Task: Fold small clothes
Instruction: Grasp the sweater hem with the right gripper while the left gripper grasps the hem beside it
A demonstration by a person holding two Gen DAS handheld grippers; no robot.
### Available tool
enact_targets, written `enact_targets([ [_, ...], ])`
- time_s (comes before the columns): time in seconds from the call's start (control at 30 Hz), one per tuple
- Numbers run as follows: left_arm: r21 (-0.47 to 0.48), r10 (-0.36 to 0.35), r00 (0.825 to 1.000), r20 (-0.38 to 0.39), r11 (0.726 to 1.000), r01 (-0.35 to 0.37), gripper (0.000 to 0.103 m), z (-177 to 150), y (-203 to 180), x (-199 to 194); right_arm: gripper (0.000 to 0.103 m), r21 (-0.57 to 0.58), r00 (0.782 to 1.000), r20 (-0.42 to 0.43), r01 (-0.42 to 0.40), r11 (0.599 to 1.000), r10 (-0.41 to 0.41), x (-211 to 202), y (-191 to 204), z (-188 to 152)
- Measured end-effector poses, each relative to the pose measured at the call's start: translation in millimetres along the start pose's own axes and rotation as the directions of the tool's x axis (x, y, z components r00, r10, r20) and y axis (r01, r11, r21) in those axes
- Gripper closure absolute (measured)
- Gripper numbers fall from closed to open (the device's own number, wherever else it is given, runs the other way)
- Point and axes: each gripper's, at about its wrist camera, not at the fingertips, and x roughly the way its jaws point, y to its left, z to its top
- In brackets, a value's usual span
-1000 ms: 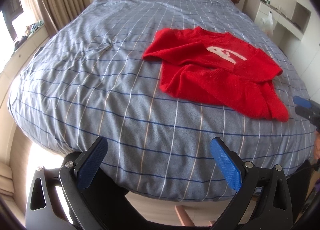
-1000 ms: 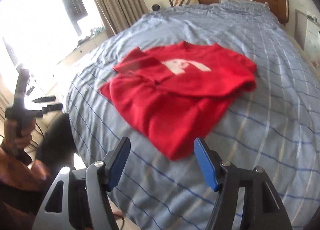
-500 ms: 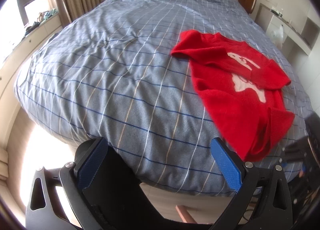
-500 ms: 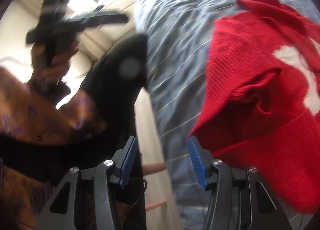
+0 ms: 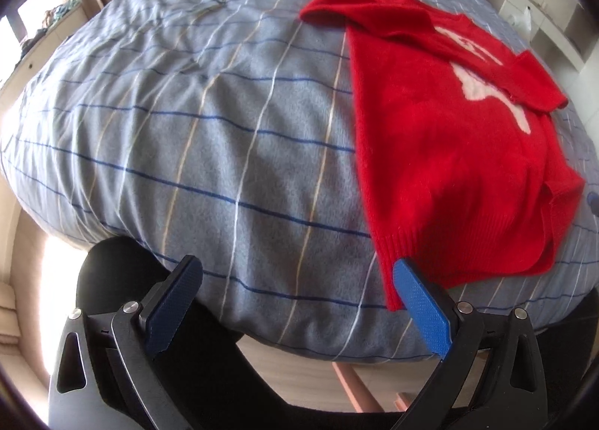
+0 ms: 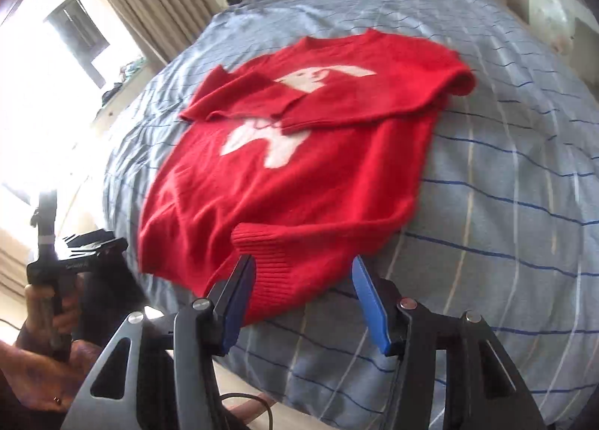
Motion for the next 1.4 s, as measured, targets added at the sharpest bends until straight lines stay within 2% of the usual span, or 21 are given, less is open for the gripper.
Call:
enact_targets([
  [0.13, 0.025, -0.014, 1.000, -0.018, 1.000, 0.015, 0.001, -3.2, -20.6, 12.6, 0.043, -0.139, 0.993, 0.046, 0.114, 0.984, -0.108, 15.5, 54.0, 17.5],
  [0.2, 0.040, -0.009, 1.000, -0.003, 0.999, 0.009, 0.001, -3.8, -27.0, 7.1, 0.043, -0.242, 0.981, 0.081, 0.194, 0.951, -0.179, 36.7, 85.0, 19.5],
  [0.3, 0.062, 0.022, 0.999, 0.034, 0.998, -0.024, 0.001, -7.4, -22.9, -5.5, 0.046, -0.342, 0.949, 0.073, 0.314, 0.886, -0.308, 63.6, 102.1, -3.3],
  [0.37, 0.058, 0.051, 0.998, 0.045, 0.997, -0.054, 0.001, -11.3, -11.9, -11.3, 0.053, -0.321, 0.914, 0.047, 0.395, 0.861, -0.402, 64.3, 88.7, -19.9],
  [0.43, 0.034, 0.067, 0.997, 0.047, 0.997, -0.069, 0.001, -16.3, 3.0, -15.8, 0.053, -0.257, 0.888, -0.016, 0.441, 0.860, -0.460, 52.2, 62.2, -40.8],
  [0.5, 0.007, 0.070, 0.996, 0.048, 0.997, -0.071, 0.001, -19.6, 16.0, -19.6, 0.053, -0.216, 0.845, -0.096, 0.498, 0.840, -0.526, 31.5, 34.7, -69.5],
  [0.57, -0.011, 0.055, 0.997, 0.056, 0.998, -0.054, 0.001, -20.6, 24.2, -23.6, 0.053, -0.168, 0.816, -0.170, 0.528, 0.833, -0.552, 7.0, 12.6, -97.7],
  [0.6, -0.012, 0.033, 0.998, 0.055, 0.999, -0.033, 0.001, -20.8, 23.8, -23.7, 0.053, -0.136, 0.813, -0.194, 0.532, 0.836, -0.549, -5.8, 3.8, -108.8],
  [0.63, -0.008, 0.007, 0.999, 0.048, 1.000, -0.006, 0.001, -18.0, 22.3, -19.1, 0.053, -0.092, 0.827, -0.205, 0.516, 0.852, -0.523, -18.5, -3.3, -116.3],
  [0.7, -0.001, -0.047, 0.999, 0.022, 0.999, 0.047, 0.001, -13.4, 12.7, -8.9, 0.053, 0.036, 0.895, -0.179, 0.421, 0.906, -0.408, -39.2, -13.7, -119.8],
  [0.77, -0.001, -0.111, 0.994, 0.007, 0.994, 0.111, 0.002, -8.5, 1.2, 0.3, 0.052, 0.169, 0.973, -0.073, 0.229, 0.959, -0.219, -49.6, -21.6, -113.7],
  [0.8, 0.004, -0.138, 0.990, 0.005, 0.990, 0.138, 0.004, -7.0, -4.2, 4.4, 0.052, 0.215, 0.990, -0.034, 0.139, 0.967, -0.134, -42.4, -21.2, -106.7],
  [0.87, 0.012, -0.155, 0.988, -0.010, 0.988, 0.155, 0.018, -4.3, -12.6, 13.3, 0.052, 0.224, 1.000, 0.008, 0.028, 0.974, -0.031, -24.7, -19.9, -93.6],
  [0.9, 0.008, -0.161, 0.987, -0.023, 0.987, 0.162, 0.026, -3.9, -14.4, 18.1, 0.052, 0.206, 1.000, 0.019, 0.010, 0.979, -0.014, -14.8, -16.9, -88.2],
  [0.97, -0.012, -0.175, 0.984, -0.047, 0.985, 0.174, 0.031, -3.0, -14.7, 24.6, 0.052, 0.191, 0.999, 0.016, -0.037, 0.981, 0.034, 5.3, -14.8, -81.1],
  [1.0, -0.016, -0.179, 0.983, -0.049, 0.984, 0.178, 0.038, -4.2, -15.7, 24.9, 0.052, 0.196, 0.998, 0.008, -0.060, 0.979, 0.059, 15.2, -13.7, -80.2],
  [1.07, -0.007, -0.197, 0.979, -0.056, 0.980, 0.197, 0.073, -7.7, -21.4, 25.1, 0.057, 0.201, 0.997, -0.017, -0.071, 0.977, 0.076, 29.6, -10.7, -80.2],
  [1.1, 0.001, -0.218, 0.973, -0.071, 0.976, 0.219, 0.099, -9.0, -25.4, 26.3, 0.065, 0.201, 0.997, -0.017, -0.065, 0.978, 0.069, 32.2, -9.1, -81.4],
  [1.13, 0.004, -0.225, 0.972, -0.074, 0.974, 0.226, 0.100, -9.7, -29.1, 26.4, 0.094, 0.203, 0.998, -0.017, -0.058, 0.977, 0.063, 34.0, -8.6, -81.3],
  [1.17, 0.011, -0.204, 0.977, -0.058, 0.979, 0.205, 0.100, -10.6, -32.1, 23.9, 0.100, 0.215, 0.999, -0.021, -0.044, 0.976, 0.050, 35.1, -10.3, -80.7],
  [1.4, 0.031, -0.083, 0.997, 0.002, 0.996, 0.082, 0.102, -13.3, -12.5, -10.6, 0.101, 0.309, 0.995, -0.066, 0.085, 0.947, -0.068, -4.0, -24.8, -93.7],
])
